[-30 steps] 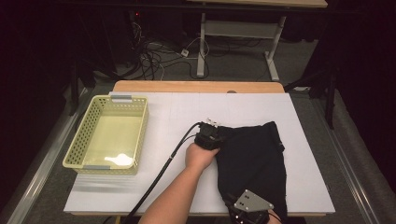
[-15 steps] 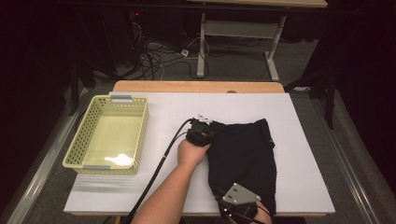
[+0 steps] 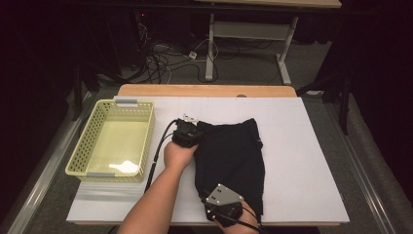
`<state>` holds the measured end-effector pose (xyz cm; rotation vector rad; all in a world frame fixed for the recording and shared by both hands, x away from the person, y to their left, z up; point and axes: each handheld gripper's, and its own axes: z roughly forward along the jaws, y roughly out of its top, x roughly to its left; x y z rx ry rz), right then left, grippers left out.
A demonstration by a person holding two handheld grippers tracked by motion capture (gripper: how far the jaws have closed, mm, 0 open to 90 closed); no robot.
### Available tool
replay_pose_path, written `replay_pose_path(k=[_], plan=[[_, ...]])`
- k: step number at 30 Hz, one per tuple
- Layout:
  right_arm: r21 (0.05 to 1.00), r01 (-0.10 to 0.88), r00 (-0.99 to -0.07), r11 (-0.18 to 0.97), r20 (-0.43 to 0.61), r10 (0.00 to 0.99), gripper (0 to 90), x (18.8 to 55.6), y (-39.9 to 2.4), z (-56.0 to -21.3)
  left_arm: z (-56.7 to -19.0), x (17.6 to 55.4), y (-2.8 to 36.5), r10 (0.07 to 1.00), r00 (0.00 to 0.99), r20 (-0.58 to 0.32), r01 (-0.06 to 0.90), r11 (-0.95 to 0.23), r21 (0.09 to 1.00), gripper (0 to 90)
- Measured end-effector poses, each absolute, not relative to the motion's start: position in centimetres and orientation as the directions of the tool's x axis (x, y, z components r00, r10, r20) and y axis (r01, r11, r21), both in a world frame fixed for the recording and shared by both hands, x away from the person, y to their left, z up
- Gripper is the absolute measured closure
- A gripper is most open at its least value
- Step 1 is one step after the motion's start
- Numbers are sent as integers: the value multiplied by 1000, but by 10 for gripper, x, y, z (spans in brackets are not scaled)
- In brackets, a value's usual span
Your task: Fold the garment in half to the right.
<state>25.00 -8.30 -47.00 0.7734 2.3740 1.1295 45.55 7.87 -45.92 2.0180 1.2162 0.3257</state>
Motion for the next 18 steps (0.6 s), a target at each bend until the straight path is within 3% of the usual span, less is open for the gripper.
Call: replay_pose_path(k=[5, 8, 11, 14, 18], plan=[[815, 318, -774, 484, -72, 629, 790, 257, -64, -469, -456, 463, 91, 860, 493, -133, 653, -266, 709, 768], [816, 324, -795, 478, -38, 605, 658, 259, -60, -469, -460, 463, 92, 868, 479, -130, 662, -260, 703, 759], [832, 321, -811, 453, -4, 585, 554, 256, -65, -462, -461, 459, 91, 879, 458, -133, 665, -240, 707, 617], [847, 329, -805, 419, 19, 593, 505, 253, -77, -457, -458, 452, 94, 873, 462, -156, 668, -227, 709, 477], [848, 338, -788, 407, 19, 615, 486, 248, -99, -453, -456, 437, 99, 867, 466, -176, 661, -209, 720, 416]])
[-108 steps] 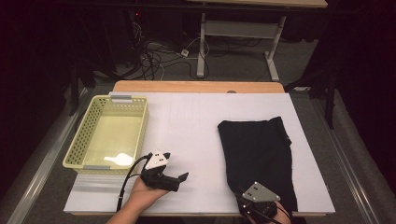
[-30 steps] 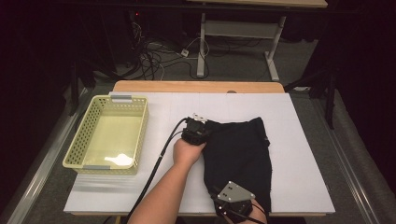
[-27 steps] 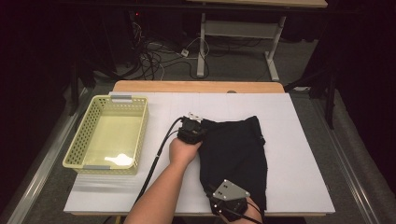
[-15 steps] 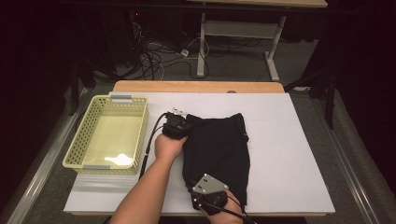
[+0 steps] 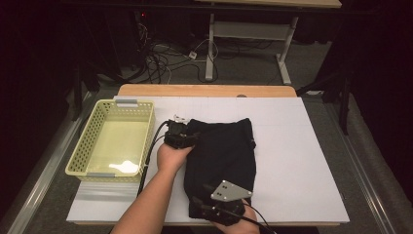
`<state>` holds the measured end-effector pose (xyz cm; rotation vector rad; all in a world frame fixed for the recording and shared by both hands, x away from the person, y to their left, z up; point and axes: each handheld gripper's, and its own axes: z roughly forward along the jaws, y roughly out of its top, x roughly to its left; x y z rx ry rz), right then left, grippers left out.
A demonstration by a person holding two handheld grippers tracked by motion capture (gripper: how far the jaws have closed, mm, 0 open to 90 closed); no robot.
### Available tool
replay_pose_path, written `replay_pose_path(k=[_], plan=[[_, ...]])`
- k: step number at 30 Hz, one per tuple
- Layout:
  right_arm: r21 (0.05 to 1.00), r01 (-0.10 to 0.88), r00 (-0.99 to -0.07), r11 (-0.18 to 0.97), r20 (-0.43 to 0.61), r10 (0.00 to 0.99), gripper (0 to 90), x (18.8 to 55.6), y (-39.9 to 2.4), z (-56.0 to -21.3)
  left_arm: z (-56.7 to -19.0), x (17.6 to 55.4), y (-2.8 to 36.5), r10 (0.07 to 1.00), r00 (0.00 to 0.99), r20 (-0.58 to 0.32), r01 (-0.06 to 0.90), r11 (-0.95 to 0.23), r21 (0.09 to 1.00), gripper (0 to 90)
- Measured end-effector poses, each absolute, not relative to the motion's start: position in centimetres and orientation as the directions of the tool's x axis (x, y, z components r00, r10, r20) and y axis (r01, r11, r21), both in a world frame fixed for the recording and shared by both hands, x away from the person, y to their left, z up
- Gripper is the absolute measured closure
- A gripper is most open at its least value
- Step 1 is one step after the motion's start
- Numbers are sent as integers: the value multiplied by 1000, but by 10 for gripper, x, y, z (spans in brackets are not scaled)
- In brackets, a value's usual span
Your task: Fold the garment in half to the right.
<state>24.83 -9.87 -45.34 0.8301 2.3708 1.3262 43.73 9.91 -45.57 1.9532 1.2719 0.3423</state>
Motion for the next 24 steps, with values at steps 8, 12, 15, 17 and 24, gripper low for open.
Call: replay_pose_path(k=[8, 12, 15, 17, 24], plan=[[835, 377, -744, 402, 15, 668, 471, 245, -147, -455, -464, 398, 97, 837, 515, -183, 645, -238, 726, 318], [831, 393, -717, 394, 8, 697, 463, 246, -170, -457, -466, 379, 99, 828, 532, -177, 637, -253, 728, 304], [829, 414, -699, 375, 26, 715, 459, 248, -185, -460, -468, 365, 102, 821, 542, -178, 629, -256, 734, 304], [826, 420, -689, 376, 20, 724, 459, 249, -192, -462, -469, 357, 105, 813, 551, -190, 629, -254, 735, 304], [810, 434, -674, 394, 2, 739, 452, 249, -214, -468, -476, 323, 107, 775, 597, -209, 621, -281, 732, 281]])
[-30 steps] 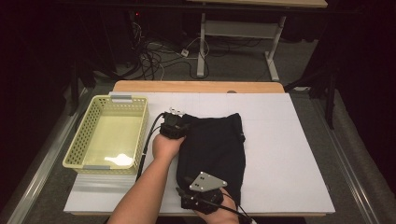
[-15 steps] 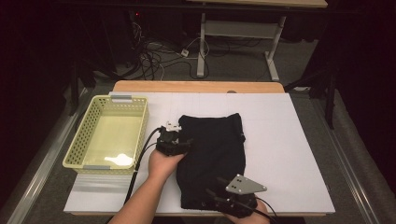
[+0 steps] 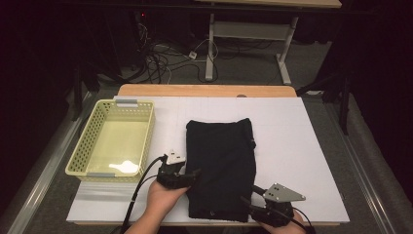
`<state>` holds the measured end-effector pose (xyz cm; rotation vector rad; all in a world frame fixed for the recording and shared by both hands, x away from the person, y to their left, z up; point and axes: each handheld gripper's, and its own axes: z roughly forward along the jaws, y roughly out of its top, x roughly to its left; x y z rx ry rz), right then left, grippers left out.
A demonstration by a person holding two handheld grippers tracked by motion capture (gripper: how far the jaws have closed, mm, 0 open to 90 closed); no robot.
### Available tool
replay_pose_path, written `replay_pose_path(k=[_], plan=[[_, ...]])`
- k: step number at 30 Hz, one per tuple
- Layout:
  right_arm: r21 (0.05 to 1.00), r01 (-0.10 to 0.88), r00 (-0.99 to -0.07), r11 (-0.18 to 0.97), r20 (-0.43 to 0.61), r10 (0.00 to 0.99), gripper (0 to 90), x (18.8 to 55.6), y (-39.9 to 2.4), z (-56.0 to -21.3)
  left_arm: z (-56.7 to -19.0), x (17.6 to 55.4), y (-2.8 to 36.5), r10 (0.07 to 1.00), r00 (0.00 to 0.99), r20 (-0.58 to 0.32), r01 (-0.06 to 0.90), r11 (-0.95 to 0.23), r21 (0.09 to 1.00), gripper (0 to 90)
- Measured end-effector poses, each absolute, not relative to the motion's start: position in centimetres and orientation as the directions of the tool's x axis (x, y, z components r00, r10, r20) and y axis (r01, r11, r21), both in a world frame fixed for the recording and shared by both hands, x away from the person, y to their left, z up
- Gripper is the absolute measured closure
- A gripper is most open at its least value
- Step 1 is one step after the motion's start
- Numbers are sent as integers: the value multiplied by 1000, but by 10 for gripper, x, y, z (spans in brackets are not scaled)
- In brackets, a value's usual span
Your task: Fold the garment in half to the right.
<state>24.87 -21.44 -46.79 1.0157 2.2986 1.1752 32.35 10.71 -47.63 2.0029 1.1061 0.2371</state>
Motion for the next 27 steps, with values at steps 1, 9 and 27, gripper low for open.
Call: replay_pose_path(k=[1, 9, 27], plan=[[809, 437, -671, 394, 2, 741, 451, 248, -217, -469, -476, 318, 108, 768, 604, -211, 619, -286, 732, 278], [821, 429, -680, 376, 19, 733, 436, 240, -221, -475, -469, 278, 112, 714, 663, -224, 593, -319, 740, 250], [808, 435, -673, 397, -1, 740, 432, 239, -220, -480, -473, 241, 131, 689, 669, -278, 587, -260, 767, 291]])
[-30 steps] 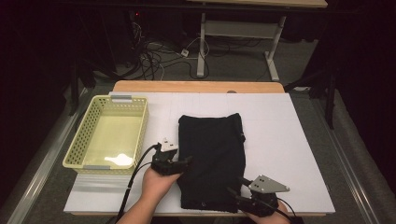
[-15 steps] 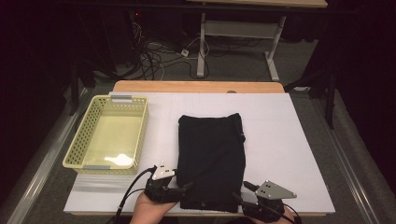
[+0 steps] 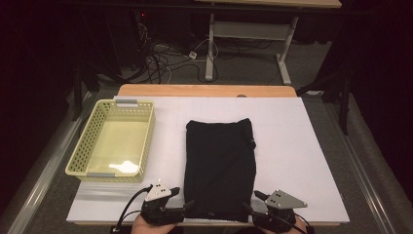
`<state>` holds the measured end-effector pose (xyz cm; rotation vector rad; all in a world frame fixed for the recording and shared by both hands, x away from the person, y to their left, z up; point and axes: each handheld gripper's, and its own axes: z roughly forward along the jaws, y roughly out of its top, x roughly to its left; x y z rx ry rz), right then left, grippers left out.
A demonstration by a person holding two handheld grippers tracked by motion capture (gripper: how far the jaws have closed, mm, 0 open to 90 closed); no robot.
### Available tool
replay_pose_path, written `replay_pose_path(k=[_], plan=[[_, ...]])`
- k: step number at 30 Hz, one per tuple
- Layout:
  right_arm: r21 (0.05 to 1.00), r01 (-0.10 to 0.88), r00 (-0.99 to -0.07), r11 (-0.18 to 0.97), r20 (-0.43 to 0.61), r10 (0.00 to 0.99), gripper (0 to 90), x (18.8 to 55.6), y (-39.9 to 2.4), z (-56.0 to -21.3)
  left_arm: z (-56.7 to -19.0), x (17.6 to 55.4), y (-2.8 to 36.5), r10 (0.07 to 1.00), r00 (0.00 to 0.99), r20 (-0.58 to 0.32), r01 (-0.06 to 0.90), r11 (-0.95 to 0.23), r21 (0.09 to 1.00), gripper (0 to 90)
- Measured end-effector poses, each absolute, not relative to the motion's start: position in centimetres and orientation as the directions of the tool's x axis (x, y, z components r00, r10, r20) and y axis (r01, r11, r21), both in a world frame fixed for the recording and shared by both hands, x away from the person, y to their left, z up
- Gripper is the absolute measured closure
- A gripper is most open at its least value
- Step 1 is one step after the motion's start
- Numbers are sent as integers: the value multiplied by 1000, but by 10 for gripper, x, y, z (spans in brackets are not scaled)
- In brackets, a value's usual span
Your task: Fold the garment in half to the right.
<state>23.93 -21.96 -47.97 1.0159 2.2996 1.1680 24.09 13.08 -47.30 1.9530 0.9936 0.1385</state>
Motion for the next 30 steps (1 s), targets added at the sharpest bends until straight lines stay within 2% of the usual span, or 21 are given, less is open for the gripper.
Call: replay_pose_path(k=[3, 5, 9, 13, 17, 23, 30], plan=[[811, 432, -673, 394, -1, 739, 432, 241, -220, -479, -477, 242, 125, 679, 668, -304, 611, -268, 745, 290], [816, 426, -673, 390, -2, 739, 432, 242, -221, -477, -482, 243, 121, 684, 671, -284, 619, -307, 723, 290], [822, 423, -670, 382, 0, 743, 431, 247, -223, -477, -488, 242, 119, 678, 663, -319, 647, -304, 699, 353], [823, 413, -669, 390, -17, 743, 425, 250, -223, -475, -489, 242, 117, 642, 675, -364, 657, -299, 692, 514], [829, 419, -670, 370, 7, 743, 416, 255, -225, -474, -490, 247, 121, 609, 688, -395, 660, -300, 688, 604], [857, 386, -664, 340, 2, 748, 297, 259, -227, -472, -487, 248, 123, 602, 704, -376, 642, -312, 701, 683], [869, 393, -643, 302, 24, 766, 79, 267, -235, -475, -479, 249, 136, 622, 703, -343, 630, -323, 706, 692]])
